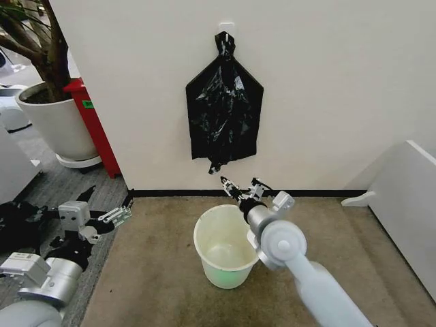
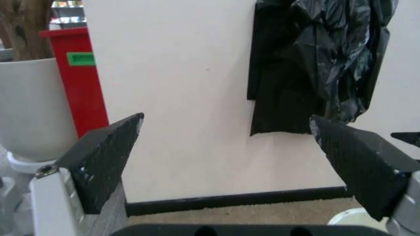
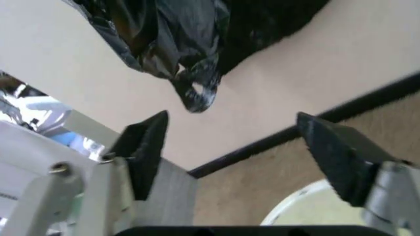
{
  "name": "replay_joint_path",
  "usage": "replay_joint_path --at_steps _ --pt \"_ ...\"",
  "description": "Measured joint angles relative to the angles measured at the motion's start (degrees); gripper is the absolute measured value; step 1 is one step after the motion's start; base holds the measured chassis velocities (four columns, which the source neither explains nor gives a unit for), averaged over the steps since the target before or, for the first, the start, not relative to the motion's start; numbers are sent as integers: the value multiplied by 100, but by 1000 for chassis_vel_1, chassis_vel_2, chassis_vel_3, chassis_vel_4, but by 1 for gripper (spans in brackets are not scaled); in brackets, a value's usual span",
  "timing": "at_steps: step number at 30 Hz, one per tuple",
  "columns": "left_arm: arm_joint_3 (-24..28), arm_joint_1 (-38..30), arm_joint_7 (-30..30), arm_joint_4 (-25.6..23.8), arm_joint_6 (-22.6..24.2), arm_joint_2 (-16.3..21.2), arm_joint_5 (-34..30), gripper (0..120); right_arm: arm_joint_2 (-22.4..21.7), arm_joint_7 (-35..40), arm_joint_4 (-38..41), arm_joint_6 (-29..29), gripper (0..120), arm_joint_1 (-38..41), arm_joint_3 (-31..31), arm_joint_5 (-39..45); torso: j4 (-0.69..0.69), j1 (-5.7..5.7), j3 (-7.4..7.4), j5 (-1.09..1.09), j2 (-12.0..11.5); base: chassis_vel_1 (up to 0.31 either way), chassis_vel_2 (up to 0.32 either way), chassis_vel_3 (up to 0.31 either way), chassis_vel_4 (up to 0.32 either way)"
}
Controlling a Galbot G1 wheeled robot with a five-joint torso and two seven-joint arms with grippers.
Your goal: Place the garbage bag over the trash bin.
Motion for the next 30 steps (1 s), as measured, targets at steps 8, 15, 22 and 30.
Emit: replay_joint_path --at_steps 8,15,22,30 --pt "218 -1098 -326 237 256 1265 -914 100 75 -51 -33 32 98 -43 191 117 -4 0 0 0 0 0 0 0 0" --pt "386 -1918 -555 406 440 2203 -1566 100 76 7 -106 29 100 -1 338 304 -5 0 1 5 0 0 0 0 0" --pt "602 -2258 -586 506 482 2256 -1629 100 46 -18 -138 15 100 -15 396 307 -1 0 0 0 0 0 0 0 0" --pt "1211 -3089 -649 765 566 2243 -1703 100 29 -122 -115 0 100 -119 505 176 -2 0 1 -1 0 0 0 0 0"
